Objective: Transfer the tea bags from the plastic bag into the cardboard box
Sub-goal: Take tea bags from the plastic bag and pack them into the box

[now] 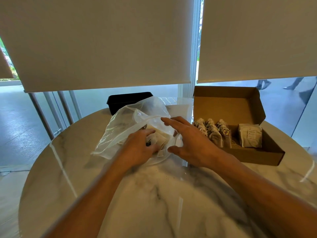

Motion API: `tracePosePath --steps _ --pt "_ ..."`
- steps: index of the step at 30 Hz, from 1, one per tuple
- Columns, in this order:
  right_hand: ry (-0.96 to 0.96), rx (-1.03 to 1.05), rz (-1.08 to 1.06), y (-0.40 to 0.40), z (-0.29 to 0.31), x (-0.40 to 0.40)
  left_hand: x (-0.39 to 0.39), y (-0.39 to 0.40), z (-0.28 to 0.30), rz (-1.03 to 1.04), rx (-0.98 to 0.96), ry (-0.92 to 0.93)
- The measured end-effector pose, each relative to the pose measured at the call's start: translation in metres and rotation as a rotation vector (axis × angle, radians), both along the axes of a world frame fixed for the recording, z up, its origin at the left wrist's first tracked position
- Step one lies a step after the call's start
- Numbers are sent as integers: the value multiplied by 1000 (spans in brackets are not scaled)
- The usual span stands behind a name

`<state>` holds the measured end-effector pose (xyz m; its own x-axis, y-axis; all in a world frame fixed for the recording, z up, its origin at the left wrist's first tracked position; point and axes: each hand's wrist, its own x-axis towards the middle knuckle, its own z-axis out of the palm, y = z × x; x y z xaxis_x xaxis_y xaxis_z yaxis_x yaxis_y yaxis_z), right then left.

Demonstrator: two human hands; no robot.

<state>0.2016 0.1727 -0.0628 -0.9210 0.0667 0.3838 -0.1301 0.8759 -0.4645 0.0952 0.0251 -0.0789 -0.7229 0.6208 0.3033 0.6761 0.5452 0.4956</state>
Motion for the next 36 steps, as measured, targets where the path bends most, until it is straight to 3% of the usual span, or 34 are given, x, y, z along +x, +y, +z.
tracePosePath --steps 6,17,24,31,36 --pt "-6 -15 -3 5 -2 -2 -15 3 -5 -93 -41 -70" --pt "-40 -51 -36 6 -3 0 -1 -6 -2 -18 14 35" --pt "-83 -65 -44 5 2 4 17 -22 16 -82 203 21" --pt "-68 -94 -36 5 6 10 28 -35 42 -128 465 -316" --pt "15 -133 -33 -9 11 13 32 -38 52 -202 656 -665"
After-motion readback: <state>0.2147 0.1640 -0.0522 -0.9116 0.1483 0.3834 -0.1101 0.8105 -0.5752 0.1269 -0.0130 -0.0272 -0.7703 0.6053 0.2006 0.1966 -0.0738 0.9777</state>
